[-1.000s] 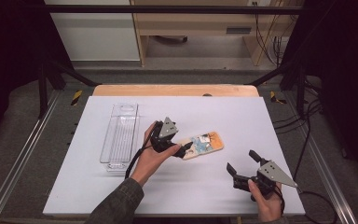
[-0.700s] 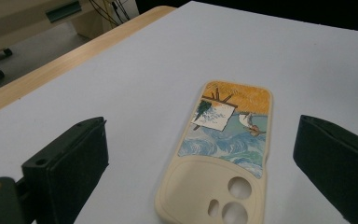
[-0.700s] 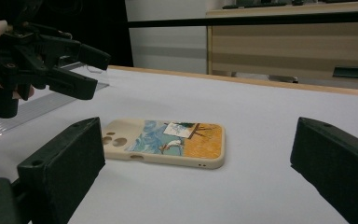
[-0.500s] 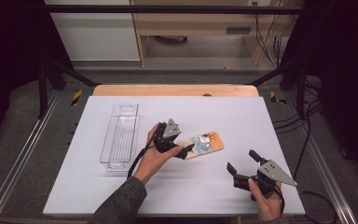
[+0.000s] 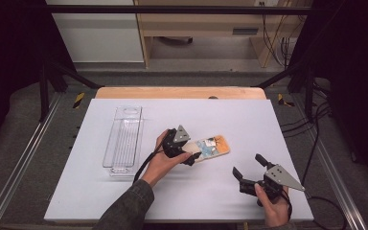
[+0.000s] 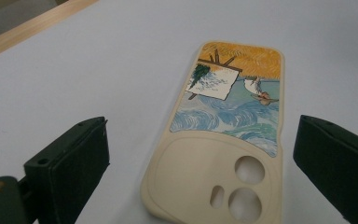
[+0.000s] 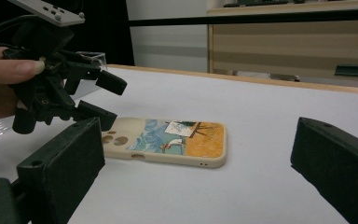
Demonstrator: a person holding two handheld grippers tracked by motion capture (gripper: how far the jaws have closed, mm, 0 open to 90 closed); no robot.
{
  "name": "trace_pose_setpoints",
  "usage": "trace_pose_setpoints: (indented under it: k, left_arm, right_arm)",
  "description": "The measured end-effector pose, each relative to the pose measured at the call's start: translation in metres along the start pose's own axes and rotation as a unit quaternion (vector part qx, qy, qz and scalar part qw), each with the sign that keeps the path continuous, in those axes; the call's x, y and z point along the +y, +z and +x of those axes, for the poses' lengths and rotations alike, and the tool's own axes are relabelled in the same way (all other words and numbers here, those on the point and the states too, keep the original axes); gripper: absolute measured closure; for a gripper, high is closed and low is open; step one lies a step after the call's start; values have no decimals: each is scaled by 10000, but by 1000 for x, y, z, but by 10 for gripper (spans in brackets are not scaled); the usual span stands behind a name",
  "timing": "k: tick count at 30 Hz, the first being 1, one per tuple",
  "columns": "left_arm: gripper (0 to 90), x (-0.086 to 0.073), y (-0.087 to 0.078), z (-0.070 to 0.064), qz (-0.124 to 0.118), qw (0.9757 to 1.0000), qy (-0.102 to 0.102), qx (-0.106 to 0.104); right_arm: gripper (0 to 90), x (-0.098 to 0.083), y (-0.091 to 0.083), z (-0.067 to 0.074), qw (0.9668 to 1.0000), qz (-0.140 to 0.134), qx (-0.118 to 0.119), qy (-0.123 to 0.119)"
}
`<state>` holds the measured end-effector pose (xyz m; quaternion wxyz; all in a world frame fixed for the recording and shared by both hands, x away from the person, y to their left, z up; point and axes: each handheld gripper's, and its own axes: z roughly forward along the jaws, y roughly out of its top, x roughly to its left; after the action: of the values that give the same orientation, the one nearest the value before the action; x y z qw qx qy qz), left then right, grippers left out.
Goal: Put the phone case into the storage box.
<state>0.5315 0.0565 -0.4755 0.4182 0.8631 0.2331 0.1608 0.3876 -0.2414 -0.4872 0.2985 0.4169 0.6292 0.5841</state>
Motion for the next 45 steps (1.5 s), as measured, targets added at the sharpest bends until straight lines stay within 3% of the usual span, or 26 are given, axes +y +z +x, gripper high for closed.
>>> trace_pose_setpoints:
  k: [19, 31, 45]
  left_arm:
    - [34, -8, 14, 0, 373, 9991, -57, -193]
    - [36, -9, 21, 0, 452, 9985, -106, -300]
    - [39, -8, 30, 1, 718, 9962, -62, -479]
  right_arm:
    - [28, 0, 0, 0, 10000, 2, 33, 59]
    - [28, 0, 0, 0, 10000, -4, 60, 72]
    - [28, 0, -1, -1, 9999, -9, 76, 82]
